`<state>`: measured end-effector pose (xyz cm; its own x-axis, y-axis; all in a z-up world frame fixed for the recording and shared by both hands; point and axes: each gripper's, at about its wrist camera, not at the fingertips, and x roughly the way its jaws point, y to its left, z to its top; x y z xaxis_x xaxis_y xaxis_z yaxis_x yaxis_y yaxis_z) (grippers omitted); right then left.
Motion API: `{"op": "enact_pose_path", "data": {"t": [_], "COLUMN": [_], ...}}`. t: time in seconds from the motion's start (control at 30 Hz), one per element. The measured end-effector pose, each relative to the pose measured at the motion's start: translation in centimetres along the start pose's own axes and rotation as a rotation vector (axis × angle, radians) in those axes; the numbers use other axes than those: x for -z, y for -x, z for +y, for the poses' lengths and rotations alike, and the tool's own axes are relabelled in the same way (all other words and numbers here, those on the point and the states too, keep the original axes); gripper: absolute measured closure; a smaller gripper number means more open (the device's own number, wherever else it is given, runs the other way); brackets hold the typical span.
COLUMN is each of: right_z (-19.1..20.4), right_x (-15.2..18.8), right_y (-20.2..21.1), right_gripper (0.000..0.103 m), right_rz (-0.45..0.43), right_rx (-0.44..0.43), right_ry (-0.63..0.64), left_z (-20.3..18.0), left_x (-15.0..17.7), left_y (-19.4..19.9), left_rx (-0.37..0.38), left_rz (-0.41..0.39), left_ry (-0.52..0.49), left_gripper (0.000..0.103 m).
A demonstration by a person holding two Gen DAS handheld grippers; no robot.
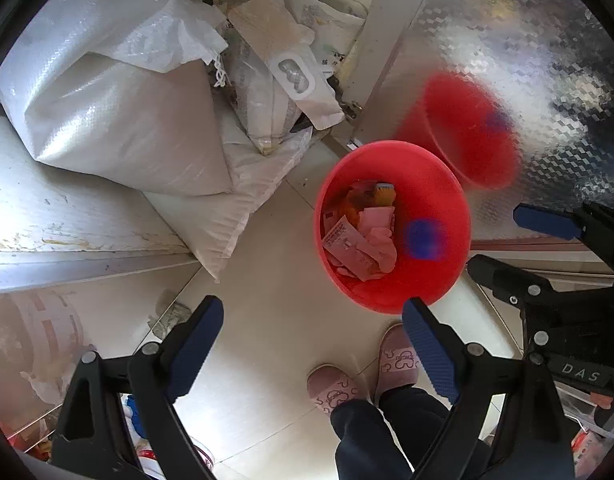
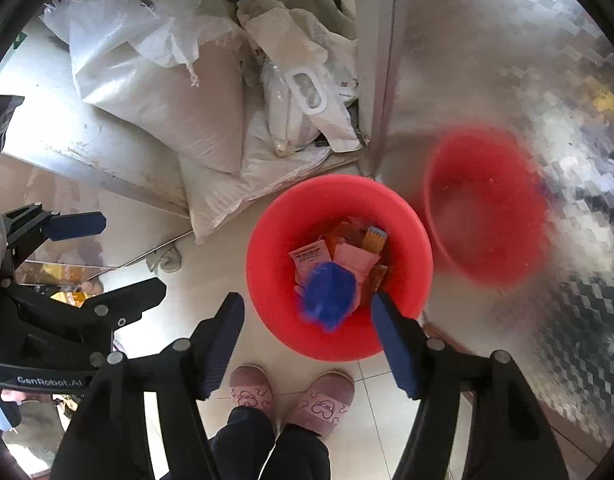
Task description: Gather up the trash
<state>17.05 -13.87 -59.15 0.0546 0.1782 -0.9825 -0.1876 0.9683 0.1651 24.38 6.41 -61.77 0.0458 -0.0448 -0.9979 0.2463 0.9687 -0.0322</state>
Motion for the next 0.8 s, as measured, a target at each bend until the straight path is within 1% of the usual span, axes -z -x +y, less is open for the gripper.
{"op": "enact_pose_path", "data": {"t": [0.1, 0.27, 0.4, 0.47, 0.53, 0.67, 0.73, 0.8], "right_z": [0.1, 0.4, 0.7, 1.0, 1.4, 2.6, 3.3, 4.1], "right_x": [0.1, 0.3, 0.5, 0.6, 0.6, 0.4, 0.4, 0.4], "right_y": [0.0, 1.3, 3.2, 4.8, 6.6, 11.8, 14.9, 18.2], "right_gripper": [0.031, 0.028, 0.024, 0.024, 0.024, 0.024, 0.02, 0.013], "right_rz": [0.002, 0.002, -0.021, -0.032, -0.054, -0.098, -0.131, -0.167], "right_rx": [0.014, 0.029, 0.047, 0.047, 0.069, 0.076, 0.081, 0.116], "right_ry": [0.004, 0.027, 0.043, 0.05, 0.061, 0.066, 0.064, 0.068], "left_z": [-0.1, -0.2, -0.4, -0.5, -0.8, -1.2, -1.2, -1.3], "left_x": [0.3, 0.7, 1.2, 1.5, 1.8, 2.5, 2.8, 3.2], "left_y": [0.5, 1.9, 4.4, 6.4, 9.1, 15.4, 18.8, 22.3], "left_rx": [-0.003, -0.008, -0.019, -0.028, -0.046, -0.081, -0.084, -0.085], "left_rz": [-0.005, -0.022, -0.044, -0.05, -0.073, -0.13, -0.155, -0.186], "left_ry": [0.002, 0.009, 0.017, 0.02, 0.02, 0.032, 0.051, 0.066], "left_gripper": [0.013, 0.013, 0.013, 0.013, 0.013, 0.013, 0.013, 0.013]}}
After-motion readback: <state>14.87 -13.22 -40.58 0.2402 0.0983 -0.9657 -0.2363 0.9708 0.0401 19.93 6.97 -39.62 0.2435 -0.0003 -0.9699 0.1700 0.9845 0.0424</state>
